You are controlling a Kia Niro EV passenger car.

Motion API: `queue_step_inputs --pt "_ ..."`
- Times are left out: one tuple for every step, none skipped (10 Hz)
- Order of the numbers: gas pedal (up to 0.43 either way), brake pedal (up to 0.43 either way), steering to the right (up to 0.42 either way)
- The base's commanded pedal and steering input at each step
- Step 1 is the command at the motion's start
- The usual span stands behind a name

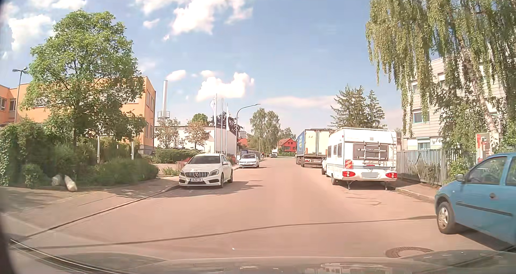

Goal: Follow the waypoints while adhering to traffic rules and regulations

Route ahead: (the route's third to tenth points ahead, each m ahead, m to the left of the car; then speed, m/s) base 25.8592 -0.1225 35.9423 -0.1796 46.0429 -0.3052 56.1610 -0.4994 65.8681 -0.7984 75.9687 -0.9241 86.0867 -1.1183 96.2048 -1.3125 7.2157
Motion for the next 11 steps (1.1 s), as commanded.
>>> queue_step_inputs --pt "0.311 0.018 0.011" --pt "0.311 0.018 0.011" --pt "0.299 0.018 0.012" --pt "0.299 0.018 0.012" --pt "0.299 0.018 0.011" --pt "0.260 0.018 0.009" --pt "0.228 0.018 0.006" --pt "0.228 0.018 0.005" --pt "0.228 0.018 0.005" --pt "0.228 0.018 0.004" --pt "0.240 0.018 0.003"
